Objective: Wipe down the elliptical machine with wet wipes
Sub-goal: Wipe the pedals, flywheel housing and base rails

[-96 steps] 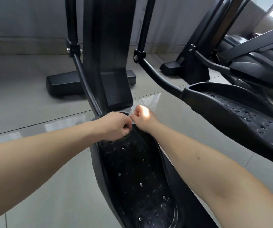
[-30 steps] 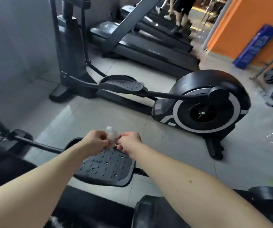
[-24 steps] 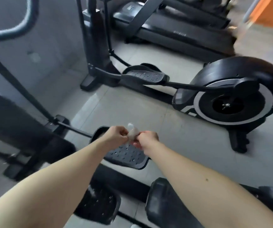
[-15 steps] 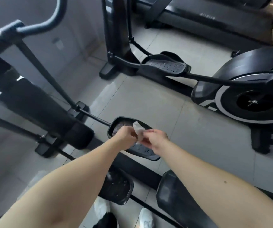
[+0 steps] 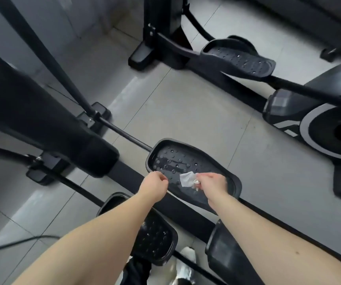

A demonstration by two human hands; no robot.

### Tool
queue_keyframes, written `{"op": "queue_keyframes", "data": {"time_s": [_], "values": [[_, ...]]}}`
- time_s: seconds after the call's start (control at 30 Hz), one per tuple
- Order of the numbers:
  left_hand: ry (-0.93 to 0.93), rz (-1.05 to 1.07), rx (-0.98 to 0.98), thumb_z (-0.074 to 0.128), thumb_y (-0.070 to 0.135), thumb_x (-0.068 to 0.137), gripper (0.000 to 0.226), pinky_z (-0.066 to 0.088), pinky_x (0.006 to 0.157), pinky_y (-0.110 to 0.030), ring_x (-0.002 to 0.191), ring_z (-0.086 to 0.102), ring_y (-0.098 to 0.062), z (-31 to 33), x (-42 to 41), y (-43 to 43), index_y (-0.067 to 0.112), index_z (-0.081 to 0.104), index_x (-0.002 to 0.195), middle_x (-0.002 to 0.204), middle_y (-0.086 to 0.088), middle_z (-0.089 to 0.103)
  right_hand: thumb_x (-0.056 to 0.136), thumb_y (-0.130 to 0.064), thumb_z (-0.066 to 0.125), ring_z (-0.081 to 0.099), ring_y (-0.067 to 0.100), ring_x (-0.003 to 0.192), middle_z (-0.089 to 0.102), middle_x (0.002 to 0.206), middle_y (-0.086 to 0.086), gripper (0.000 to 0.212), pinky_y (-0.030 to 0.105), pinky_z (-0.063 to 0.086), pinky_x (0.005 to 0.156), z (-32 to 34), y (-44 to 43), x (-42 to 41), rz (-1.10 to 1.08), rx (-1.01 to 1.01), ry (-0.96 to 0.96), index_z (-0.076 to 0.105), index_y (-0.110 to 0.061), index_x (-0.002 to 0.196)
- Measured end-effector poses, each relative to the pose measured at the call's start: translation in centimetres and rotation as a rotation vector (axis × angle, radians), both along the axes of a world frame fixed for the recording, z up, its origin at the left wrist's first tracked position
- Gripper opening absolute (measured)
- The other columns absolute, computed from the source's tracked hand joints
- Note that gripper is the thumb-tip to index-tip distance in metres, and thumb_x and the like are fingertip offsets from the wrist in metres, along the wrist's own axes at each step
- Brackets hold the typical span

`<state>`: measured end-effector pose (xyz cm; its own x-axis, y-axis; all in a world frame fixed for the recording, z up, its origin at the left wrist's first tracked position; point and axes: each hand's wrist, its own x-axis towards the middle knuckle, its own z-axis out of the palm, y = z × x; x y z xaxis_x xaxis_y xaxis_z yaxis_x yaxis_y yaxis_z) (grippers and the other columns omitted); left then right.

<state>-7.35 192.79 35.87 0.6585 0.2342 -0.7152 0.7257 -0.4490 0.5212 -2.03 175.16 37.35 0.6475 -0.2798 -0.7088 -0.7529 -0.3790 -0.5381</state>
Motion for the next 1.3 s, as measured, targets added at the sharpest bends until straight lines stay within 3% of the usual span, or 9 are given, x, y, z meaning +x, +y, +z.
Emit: {"op": "queue_keyframes", "data": {"time_s": [0.07,0.17,0.33,0.47,0.6,0.67,0.77,1.0,1.3], "values": [[0.018,0.078,0.052,0.055,0.023,0.097,0.015,0.047,0.075,-0.030,0.085,0.062,-0.017,-3.7,0.2,1.2,0.016,0.068,0.099,0.095,0.001,0.070,0.079,-0.015,0.075,0.074,0.020,0.076,0.077,0.081,-0.001,0.011,0.044,0.065,0.075,-3.4,1.2,0.9,0.095,-0.022,-0.001,0.080,-0.022,0.085],[0.042,0.219,0.097,0.058,0.030,0.099,0.015,0.040,0.072,-0.029,0.079,0.054,-0.013,-8.8,1.0,2.5,0.017,0.063,0.103,0.101,0.002,0.067,0.085,-0.016,0.074,0.070,0.015,0.083,0.074,0.098,-0.005,0.013,0.029,0.058,0.070,-8.3,3.2,2.9,0.289,-0.121,-0.099,0.078,-0.023,0.095],[0.040,0.382,0.060,0.062,0.036,0.098,0.042,0.039,0.074,-0.029,0.092,0.056,-0.018,-14.8,1.7,3.0,0.013,0.050,0.130,0.107,0.001,0.060,0.096,-0.010,0.063,0.060,0.013,0.100,0.061,0.109,-0.005,0.015,0.025,0.047,0.088,-15.1,7.2,5.2,0.570,-0.126,-0.305,0.070,-0.022,0.095],[-0.024,0.502,-0.026,0.070,0.037,0.092,0.053,0.046,0.071,-0.028,0.093,0.065,-0.018,-17.9,1.3,3.1,0.016,0.047,0.135,0.103,-0.003,0.069,0.101,-0.009,0.054,0.053,0.020,0.126,0.059,0.133,0.003,0.029,0.035,0.042,0.112,-19.0,8.5,5.0,1.027,-0.105,-0.485,0.067,-0.009,0.126],[-0.073,0.579,-0.101,0.075,0.035,0.089,0.053,0.058,0.079,-0.036,0.084,0.070,-0.018,-19.2,0.7,3.2,0.019,0.048,0.131,0.092,-0.003,0.069,0.107,-0.026,0.040,0.002,0.024,0.159,0.017,0.170,0.005,0.055,0.045,0.003,0.129,-21.4,6.7,4.1,1.711,-0.373,-0.527,0.031,-0.015,0.160],[-0.070,0.608,-0.137,0.077,0.035,0.088,0.051,0.058,0.079,-0.035,0.084,0.071,-0.019,-19.3,0.6,3.3,0.021,0.048,0.128,0.093,-0.004,0.069,0.109,-0.036,0.031,-0.015,0.025,0.157,-0.001,0.172,0.002,0.060,0.047,-0.006,0.128,-21.2,6.1,4.5,1.789,-0.479,-0.494,0.014,-0.020,0.164],[-0.071,0.598,-0.162,0.078,0.039,0.087,0.052,0.060,0.079,-0.037,0.084,0.072,-0.020,-19.3,0.5,3.7,0.022,0.047,0.126,0.095,-0.005,0.069,0.109,-0.030,0.029,-0.019,0.022,0.156,-0.006,0.172,0.003,0.062,0.044,-0.007,0.128,-21.3,6.5,5.2,1.961,-0.396,-0.472,0.005,-0.017,0.165],[-0.052,0.559,-0.195,0.078,0.039,0.088,0.053,0.059,0.076,-0.034,0.085,0.071,-0.019,-19.0,0.9,4.3,0.023,0.044,0.125,0.095,-0.005,0.069,0.095,-0.017,0.052,-0.007,0.031,0.158,0.009,0.171,0.011,0.073,0.053,0.009,0.127,-20.9,5.5,6.9,2.066,-0.415,-0.732,0.022,-0.016,0.162],[-0.063,0.577,-0.223,0.079,0.042,0.086,0.053,0.060,0.079,-0.040,0.085,0.071,-0.023,-19.5,0.6,4.2,0.024,0.045,0.122,0.094,-0.008,0.070,0.102,-0.033,0.029,-0.014,0.034,0.157,0.001,0.171,0.014,0.067,0.050,0.004,0.128,-22.0,6.3,6.8,2.228,-0.427,-0.588,0.017,-0.010,0.163]]}}
